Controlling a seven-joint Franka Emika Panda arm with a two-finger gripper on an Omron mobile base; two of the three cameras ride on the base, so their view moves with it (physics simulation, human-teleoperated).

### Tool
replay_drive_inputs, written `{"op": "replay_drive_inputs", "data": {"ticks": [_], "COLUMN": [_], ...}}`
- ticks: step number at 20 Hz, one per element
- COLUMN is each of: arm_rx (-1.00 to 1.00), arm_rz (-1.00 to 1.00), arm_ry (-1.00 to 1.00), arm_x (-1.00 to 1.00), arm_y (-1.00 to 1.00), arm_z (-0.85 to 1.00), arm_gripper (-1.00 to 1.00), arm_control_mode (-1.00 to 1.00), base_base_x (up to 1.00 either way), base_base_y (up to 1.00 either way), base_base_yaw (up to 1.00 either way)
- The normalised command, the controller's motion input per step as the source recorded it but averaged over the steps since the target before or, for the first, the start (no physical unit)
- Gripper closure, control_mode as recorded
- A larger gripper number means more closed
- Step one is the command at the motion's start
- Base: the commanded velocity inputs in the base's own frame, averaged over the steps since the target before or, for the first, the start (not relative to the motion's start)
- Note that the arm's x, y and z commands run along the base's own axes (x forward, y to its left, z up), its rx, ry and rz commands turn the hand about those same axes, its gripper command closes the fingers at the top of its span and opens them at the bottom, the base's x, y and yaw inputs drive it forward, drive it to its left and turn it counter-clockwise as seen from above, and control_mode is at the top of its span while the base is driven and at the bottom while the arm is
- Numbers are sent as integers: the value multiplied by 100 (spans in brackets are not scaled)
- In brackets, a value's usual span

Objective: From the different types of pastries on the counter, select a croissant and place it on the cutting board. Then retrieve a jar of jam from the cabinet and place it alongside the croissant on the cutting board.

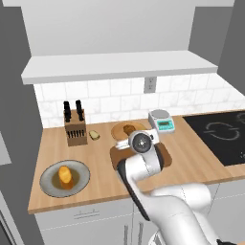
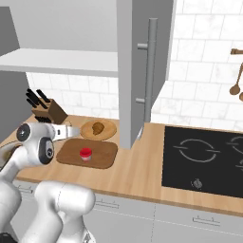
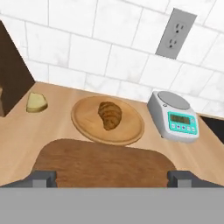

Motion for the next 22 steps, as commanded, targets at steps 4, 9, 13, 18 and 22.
{"op": "replay_drive_inputs", "data": {"ticks": [4,9,13,18,22], "arm_rx": [-11,-5,0,9,2], "arm_rz": [-16,-14,-3,0,0], "arm_ry": [-8,3,5,24,16], "arm_x": [77,34,22,22,30], "arm_y": [4,-36,-11,-14,0], "arm_z": [-7,24,17,17,48], "arm_gripper": [-100,-100,-100,-100,-100], "arm_control_mode": [-100,-100,-100,-100,-100], "base_base_x": [0,0,0,0,0], "base_base_y": [0,0,0,0,0], "base_base_yaw": [0,0,0,0,0]}}
